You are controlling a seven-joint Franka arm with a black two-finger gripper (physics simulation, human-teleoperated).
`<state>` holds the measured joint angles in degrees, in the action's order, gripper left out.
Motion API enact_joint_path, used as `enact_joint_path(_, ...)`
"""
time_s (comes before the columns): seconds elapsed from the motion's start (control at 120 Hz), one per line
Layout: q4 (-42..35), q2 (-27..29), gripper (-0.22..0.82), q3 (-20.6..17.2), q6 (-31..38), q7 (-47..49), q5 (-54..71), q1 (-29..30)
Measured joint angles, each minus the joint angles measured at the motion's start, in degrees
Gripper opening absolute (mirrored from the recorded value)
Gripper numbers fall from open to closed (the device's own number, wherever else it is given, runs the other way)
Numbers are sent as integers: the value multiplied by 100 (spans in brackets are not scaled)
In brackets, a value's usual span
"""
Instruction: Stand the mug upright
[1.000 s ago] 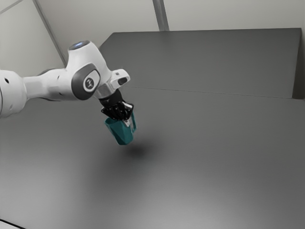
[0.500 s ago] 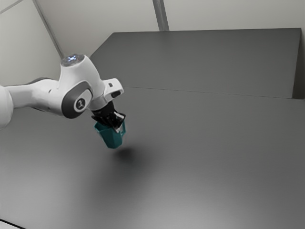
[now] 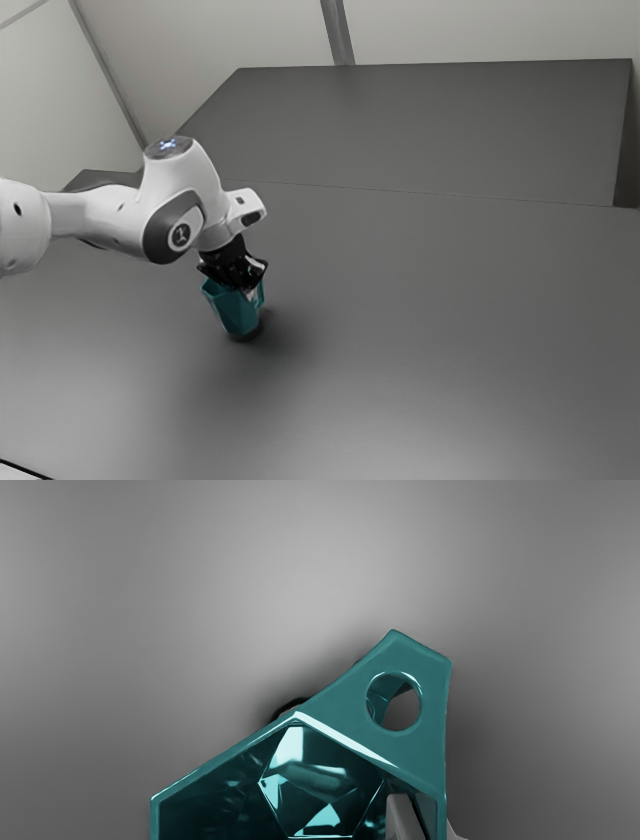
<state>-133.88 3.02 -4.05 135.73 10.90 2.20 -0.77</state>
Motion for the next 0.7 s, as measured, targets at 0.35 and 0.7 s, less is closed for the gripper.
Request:
enact_joint_path(0.35,0,-191,-18,-2,114,78,6,30)
enact_joint_path(0.7,0,-67,27,5,83,100,9,10)
